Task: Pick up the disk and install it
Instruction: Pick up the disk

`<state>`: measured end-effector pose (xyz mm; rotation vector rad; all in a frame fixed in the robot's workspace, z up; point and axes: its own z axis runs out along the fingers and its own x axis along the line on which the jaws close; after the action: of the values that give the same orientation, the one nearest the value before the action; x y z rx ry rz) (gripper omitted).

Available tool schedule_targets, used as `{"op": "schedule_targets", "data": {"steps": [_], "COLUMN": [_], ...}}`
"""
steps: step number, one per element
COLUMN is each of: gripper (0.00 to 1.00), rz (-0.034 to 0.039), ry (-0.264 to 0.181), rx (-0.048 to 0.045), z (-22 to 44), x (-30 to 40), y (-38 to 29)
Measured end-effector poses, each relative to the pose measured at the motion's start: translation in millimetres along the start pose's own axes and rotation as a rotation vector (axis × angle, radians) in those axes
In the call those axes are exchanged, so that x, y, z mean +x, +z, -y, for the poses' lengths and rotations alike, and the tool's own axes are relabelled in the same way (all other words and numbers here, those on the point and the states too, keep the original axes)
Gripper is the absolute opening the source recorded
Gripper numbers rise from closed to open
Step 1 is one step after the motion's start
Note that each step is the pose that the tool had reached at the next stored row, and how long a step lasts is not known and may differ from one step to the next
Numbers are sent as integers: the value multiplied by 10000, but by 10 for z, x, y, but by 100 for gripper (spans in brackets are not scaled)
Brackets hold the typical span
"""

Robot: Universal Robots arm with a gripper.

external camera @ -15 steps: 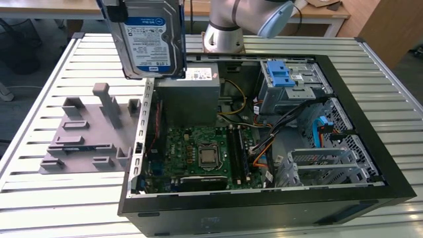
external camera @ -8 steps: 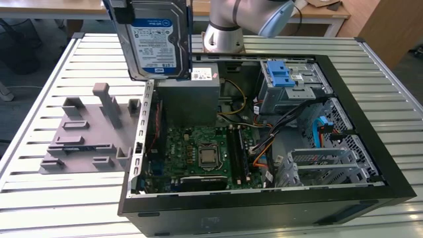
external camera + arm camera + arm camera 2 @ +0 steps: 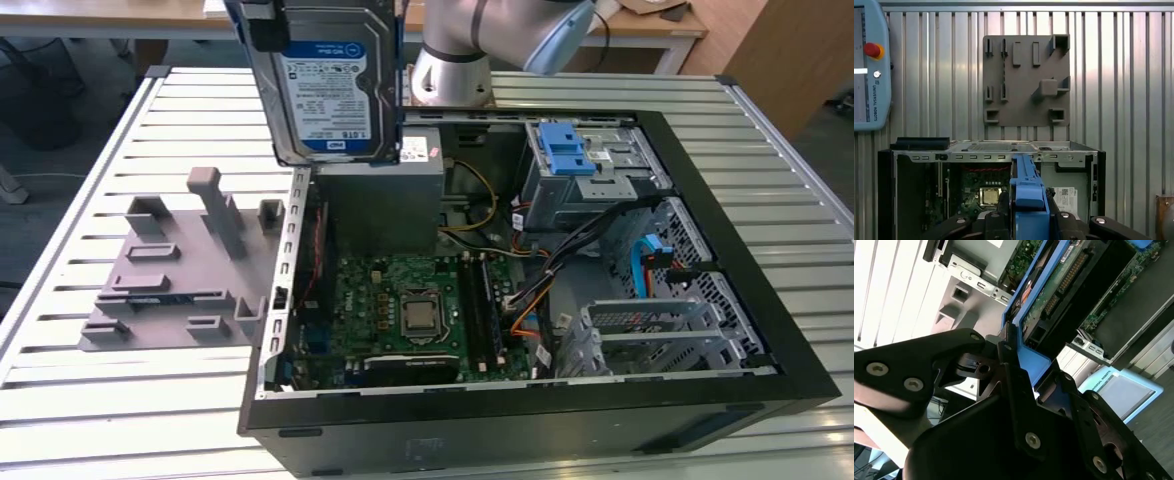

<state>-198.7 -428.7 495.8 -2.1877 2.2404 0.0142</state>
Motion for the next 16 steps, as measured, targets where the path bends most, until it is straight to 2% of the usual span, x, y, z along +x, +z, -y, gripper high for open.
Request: {"op": "schedule_targets", "data": {"steps": [16], "gripper": [37], "rz": [0], "ry": [9], "rx": [-3], "z": [260], "x": [81], "y": [-1]}}
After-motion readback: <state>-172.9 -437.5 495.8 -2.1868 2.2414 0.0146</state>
